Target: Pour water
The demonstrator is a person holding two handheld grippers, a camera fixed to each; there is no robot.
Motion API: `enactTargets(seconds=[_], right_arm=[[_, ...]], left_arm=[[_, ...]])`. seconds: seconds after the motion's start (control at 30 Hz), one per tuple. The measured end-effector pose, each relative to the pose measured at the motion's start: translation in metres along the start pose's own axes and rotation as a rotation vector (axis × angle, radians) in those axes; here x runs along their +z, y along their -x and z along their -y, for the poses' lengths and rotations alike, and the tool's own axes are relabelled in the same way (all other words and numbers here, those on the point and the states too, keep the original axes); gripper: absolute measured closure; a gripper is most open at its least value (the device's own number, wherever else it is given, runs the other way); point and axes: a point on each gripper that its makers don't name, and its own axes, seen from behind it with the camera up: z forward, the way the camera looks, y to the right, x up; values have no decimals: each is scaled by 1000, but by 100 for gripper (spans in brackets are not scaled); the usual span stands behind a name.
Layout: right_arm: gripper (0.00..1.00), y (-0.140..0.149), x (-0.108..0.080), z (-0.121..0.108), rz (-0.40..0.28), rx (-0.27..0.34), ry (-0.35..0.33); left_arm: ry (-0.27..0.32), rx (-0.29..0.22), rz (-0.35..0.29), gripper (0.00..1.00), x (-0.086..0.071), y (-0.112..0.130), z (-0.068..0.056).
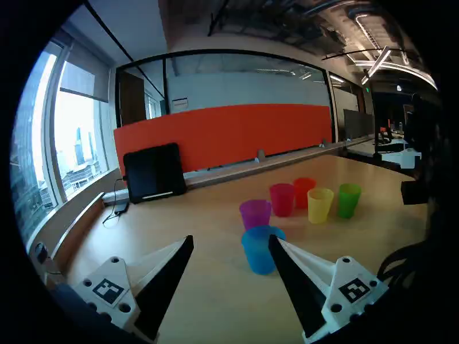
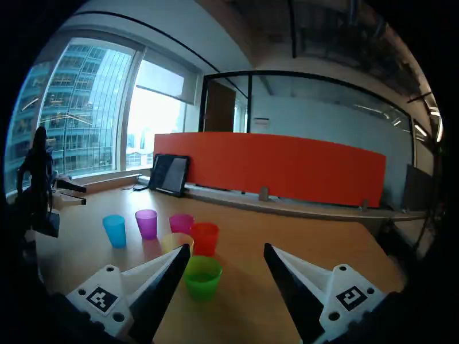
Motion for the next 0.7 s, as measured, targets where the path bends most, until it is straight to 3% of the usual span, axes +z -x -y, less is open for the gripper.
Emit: enactTargets(seconds=[0.37, 0.7], right_arm=[[0, -12, 0, -13, -85, 21, 127], [1, -29, -4, -27, -165, 50, 254]], left_arm=[[-105, -18, -139, 3, -10, -30, 9], [-164, -89, -209, 3, -12, -41, 8]])
